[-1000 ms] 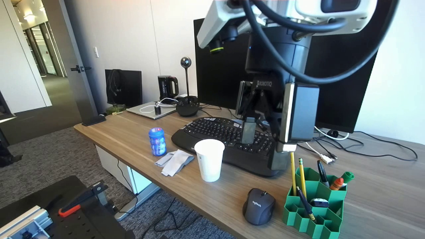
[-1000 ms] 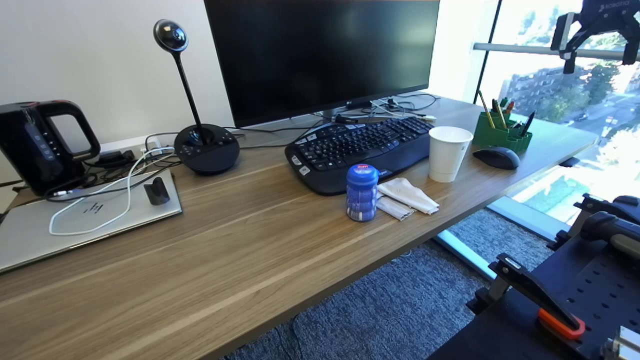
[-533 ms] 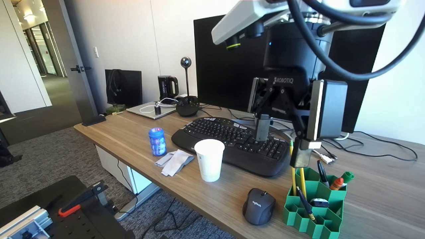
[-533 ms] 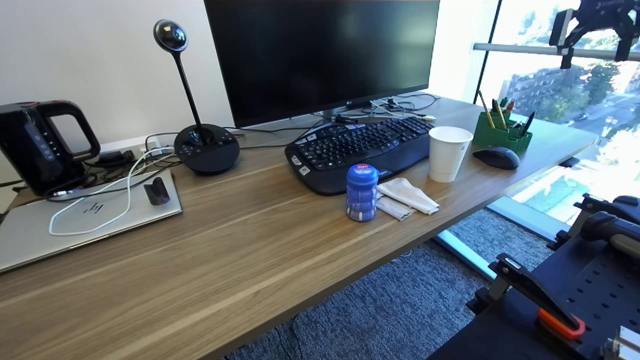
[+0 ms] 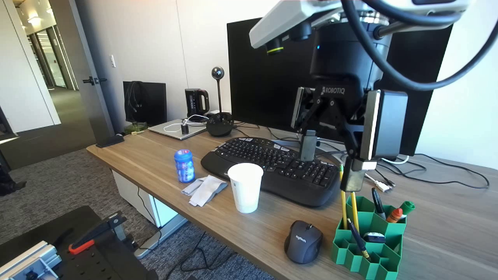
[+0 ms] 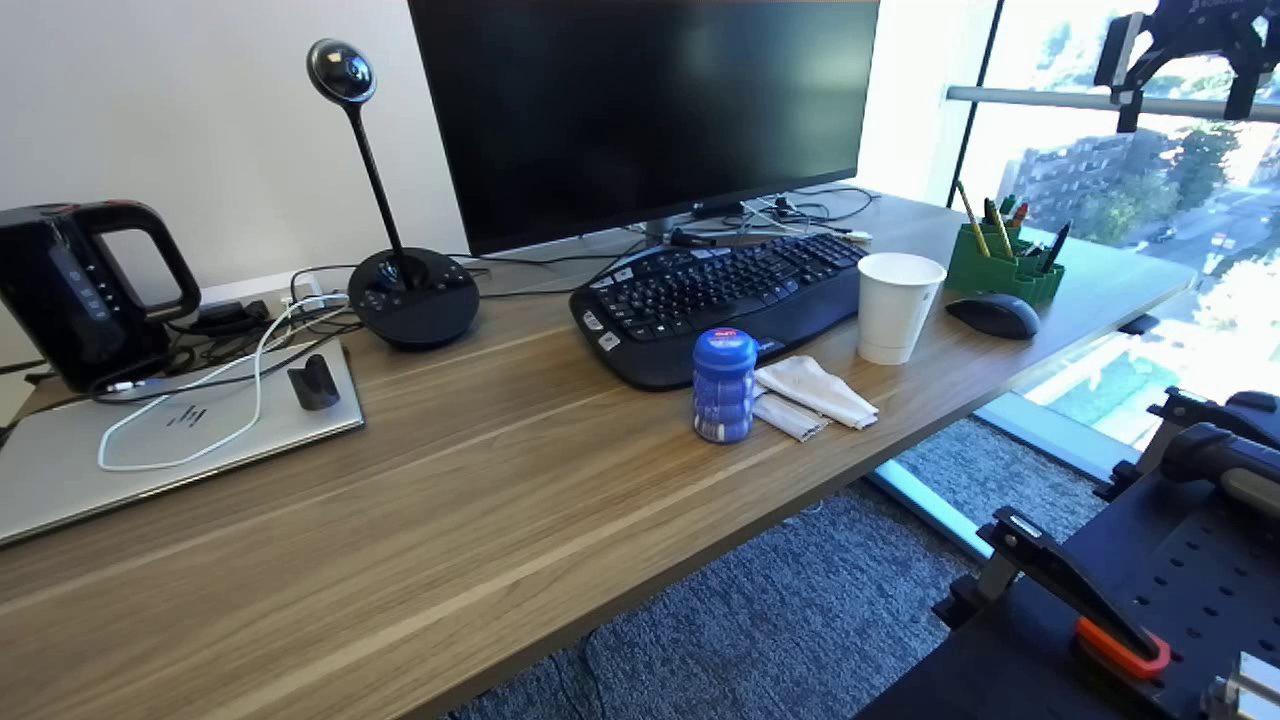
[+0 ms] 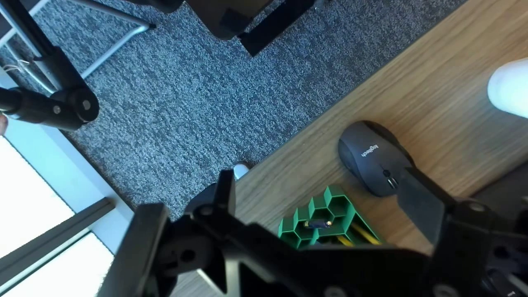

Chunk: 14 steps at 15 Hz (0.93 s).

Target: Pick up the pencil and put it in the cup

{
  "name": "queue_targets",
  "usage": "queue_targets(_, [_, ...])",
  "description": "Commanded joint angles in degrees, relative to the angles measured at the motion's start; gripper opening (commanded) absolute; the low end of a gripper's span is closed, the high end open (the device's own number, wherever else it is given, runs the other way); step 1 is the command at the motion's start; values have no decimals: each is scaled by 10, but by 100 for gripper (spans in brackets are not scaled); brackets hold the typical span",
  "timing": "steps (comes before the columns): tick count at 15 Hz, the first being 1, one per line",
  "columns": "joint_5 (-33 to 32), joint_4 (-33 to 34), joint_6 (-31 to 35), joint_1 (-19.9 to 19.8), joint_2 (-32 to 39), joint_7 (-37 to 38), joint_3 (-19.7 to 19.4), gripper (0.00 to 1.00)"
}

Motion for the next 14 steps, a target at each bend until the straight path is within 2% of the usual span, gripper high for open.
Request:
queue_targets(1, [1, 2, -2, 3, 1, -1, -4, 100])
queue_targets(2, [-8, 0, 0, 9, 6, 30, -6, 100])
queue_targets(4, [-17, -11, 9, 13, 4, 46, -6, 100])
queue_targets(9, [-24, -32, 29, 26, 1, 69, -4, 100])
queue_targets(14, [-14, -17, 46, 25, 17, 82, -6, 100])
